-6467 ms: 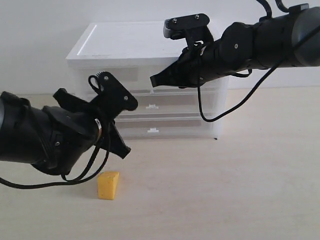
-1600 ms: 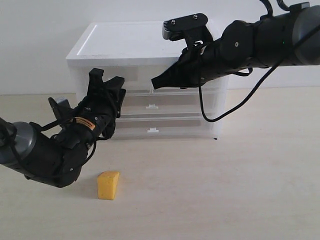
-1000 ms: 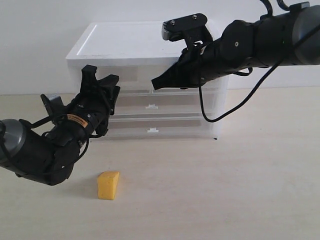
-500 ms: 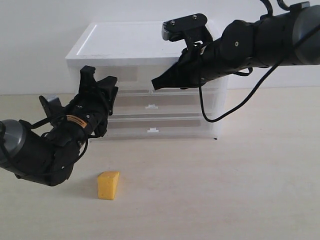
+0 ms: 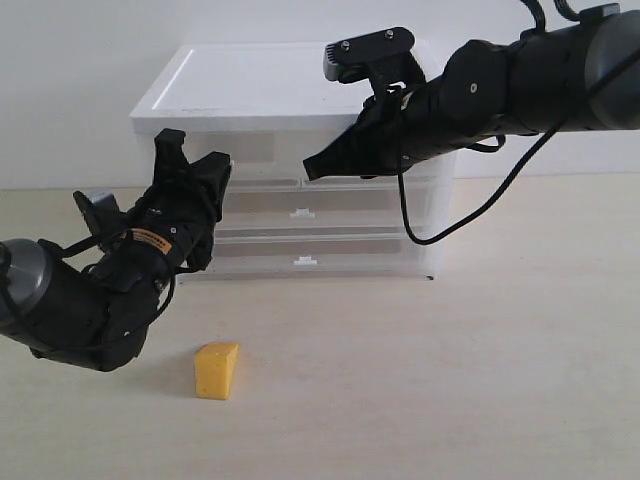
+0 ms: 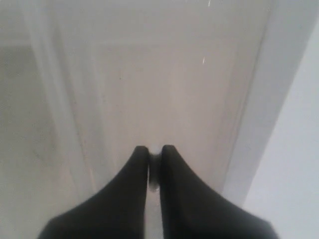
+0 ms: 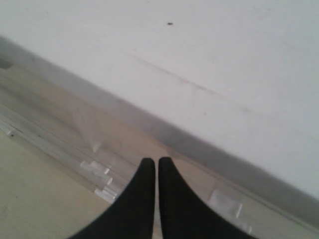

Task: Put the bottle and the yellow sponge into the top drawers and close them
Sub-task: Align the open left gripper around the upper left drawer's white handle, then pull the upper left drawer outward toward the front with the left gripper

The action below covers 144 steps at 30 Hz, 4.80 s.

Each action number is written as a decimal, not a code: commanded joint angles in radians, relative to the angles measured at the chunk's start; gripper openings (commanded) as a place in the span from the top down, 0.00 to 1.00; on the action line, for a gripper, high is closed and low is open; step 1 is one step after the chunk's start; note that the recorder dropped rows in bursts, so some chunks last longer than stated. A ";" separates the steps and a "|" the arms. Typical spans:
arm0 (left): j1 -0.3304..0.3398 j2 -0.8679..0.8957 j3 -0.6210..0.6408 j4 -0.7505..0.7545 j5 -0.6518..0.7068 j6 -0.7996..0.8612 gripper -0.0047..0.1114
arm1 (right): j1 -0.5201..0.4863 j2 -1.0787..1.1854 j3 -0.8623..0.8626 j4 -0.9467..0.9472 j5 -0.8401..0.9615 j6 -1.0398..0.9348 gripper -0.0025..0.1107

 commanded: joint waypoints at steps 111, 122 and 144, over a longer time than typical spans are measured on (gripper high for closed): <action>-0.126 -0.328 0.321 -0.017 0.005 0.122 0.93 | -0.003 0.148 -0.148 0.055 -0.123 0.025 0.98; -0.137 -0.391 0.392 -0.034 0.005 0.183 0.93 | -0.003 0.148 -0.148 0.052 -0.123 0.025 0.98; -0.137 -0.390 0.427 -0.016 0.005 0.173 0.93 | -0.003 0.148 -0.148 0.052 -0.118 0.017 0.98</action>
